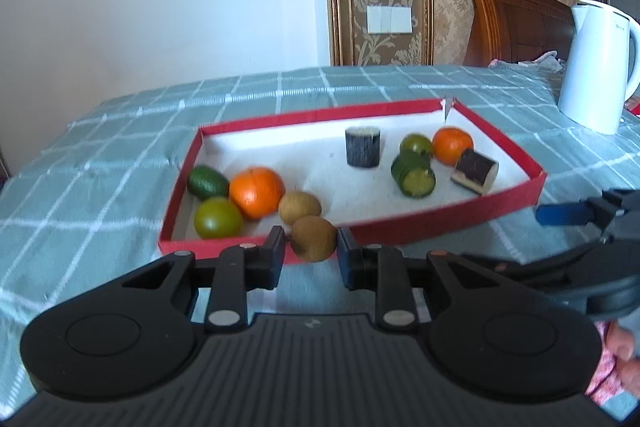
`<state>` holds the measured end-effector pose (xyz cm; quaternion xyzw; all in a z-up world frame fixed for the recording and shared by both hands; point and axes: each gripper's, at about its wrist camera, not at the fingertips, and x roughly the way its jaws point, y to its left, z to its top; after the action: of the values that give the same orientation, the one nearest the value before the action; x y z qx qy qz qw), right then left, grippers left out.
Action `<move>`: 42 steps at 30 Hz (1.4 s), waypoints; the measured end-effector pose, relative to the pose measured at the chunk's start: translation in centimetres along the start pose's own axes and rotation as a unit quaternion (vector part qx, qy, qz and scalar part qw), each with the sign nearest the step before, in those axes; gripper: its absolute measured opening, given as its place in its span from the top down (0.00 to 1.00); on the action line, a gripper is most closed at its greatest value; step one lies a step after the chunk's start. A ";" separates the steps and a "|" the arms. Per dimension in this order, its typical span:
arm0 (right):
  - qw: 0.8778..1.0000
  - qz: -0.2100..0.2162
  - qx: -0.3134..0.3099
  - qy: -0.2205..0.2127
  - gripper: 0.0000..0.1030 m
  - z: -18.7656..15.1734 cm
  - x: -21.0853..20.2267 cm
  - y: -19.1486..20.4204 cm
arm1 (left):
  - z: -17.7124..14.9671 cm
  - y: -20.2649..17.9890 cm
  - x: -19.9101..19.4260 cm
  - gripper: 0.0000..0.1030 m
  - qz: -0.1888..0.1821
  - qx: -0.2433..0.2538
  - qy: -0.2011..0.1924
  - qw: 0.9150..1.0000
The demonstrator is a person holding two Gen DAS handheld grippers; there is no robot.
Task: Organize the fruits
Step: 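Carry the brown fruit into the box and open the left tool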
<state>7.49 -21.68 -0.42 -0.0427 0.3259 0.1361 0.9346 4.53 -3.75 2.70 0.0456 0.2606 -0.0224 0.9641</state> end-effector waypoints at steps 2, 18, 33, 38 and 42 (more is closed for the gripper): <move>1.000 0.000 0.000 0.000 0.05 0.0 0.0 0.0 | 0.7 0.0 0.0 0.76 -0.004 0.002 -0.005 1.000; 1.000 0.000 0.000 0.000 0.05 0.0 0.0 0.0 | 4.7 -1.0 4.1 0.76 0.006 0.026 -0.020 0.999; 1.000 -0.001 0.001 0.001 0.04 0.0 0.0 -0.1 | 6.2 -0.2 11.6 0.76 0.044 0.008 0.025 0.999; 1.000 -0.001 0.001 0.001 0.04 0.0 0.0 -0.1 | 5.8 0.2 13.2 0.76 0.045 0.001 0.047 0.998; 1.000 -0.001 0.001 0.001 0.04 -0.1 0.0 -0.1 | 5.6 0.3 13.6 0.76 0.043 -0.003 0.053 0.998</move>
<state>7.51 -21.82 -0.48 -0.0420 0.3271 0.1346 0.9344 19.10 -4.24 0.70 0.0547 0.3090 0.0228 0.9492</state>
